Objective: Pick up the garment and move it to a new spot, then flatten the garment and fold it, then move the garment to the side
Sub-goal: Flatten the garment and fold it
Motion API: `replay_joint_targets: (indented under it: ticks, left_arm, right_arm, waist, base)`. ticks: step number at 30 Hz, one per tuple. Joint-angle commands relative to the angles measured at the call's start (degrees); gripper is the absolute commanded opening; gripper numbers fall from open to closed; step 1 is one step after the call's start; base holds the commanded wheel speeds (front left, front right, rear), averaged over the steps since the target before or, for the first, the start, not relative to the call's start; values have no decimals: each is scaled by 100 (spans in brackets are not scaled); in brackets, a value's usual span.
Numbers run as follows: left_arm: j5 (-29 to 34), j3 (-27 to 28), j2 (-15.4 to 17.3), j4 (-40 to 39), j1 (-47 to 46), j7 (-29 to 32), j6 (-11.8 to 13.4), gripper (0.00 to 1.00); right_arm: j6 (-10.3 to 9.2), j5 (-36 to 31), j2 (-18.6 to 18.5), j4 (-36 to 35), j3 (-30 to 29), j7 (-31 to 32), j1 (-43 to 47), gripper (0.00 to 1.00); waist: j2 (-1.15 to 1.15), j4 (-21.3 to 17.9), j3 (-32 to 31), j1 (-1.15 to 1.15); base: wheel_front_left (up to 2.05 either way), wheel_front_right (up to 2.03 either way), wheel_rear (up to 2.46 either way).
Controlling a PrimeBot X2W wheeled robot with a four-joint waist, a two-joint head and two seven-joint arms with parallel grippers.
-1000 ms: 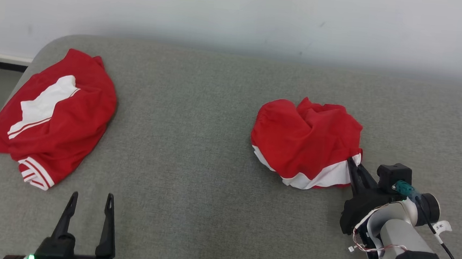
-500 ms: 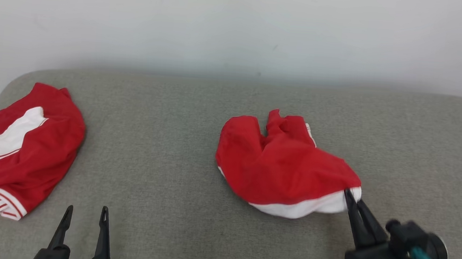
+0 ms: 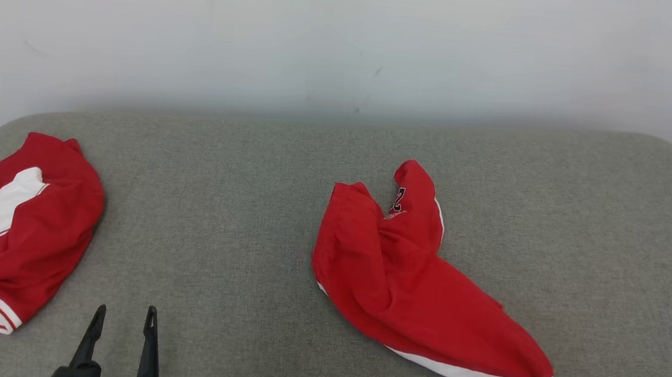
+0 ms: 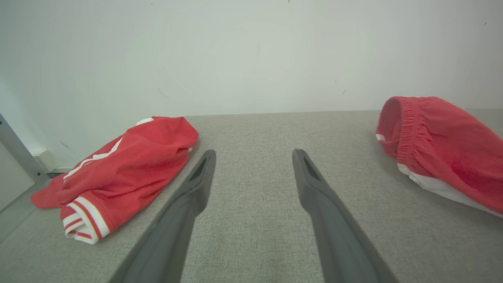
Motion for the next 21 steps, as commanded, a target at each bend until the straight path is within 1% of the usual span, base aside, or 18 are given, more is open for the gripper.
replay_joint_targets:
  ticks: [1, 2, 3, 11, 21]
  left_arm:
    - [27, 33, -16, 10, -17, -20, 4, 100]
    - [23, 38, -19, 16, -15, -20, 1, 100]
    - [20, 44, -23, 26, -19, -20, -4, 100]
    - [57, 39, -41, 31, -39, -20, -14, 100]
    - [88, 77, -8, 12, -3, -20, -44, 100]
  right_arm:
    - [-13, -20, 84, -45, -106, 24, 56, 0]
    - [-13, -58, 111, -68, -134, 35, 66, 38]
    - [-13, -86, 142, -125, -161, 6, 36, 100]
    - [-13, -305, 134, -590, -266, -156, -167, 100]
    - [-13, -398, 314, -904, 74, -215, -471, 100]
  waist:
    - [0, -28, 6, 1]
    - [0, -39, 9, 1]
    - [0, -47, 10, 1]
    - [0, -45, -42, 1]
    - [0, 32, -75, 1]
  base:
    - [0, 0, 0]
    - [0, 0, 0]
    - [0, 0, 0]
    - [0, 0, 0]
    - [0, 0, 0]
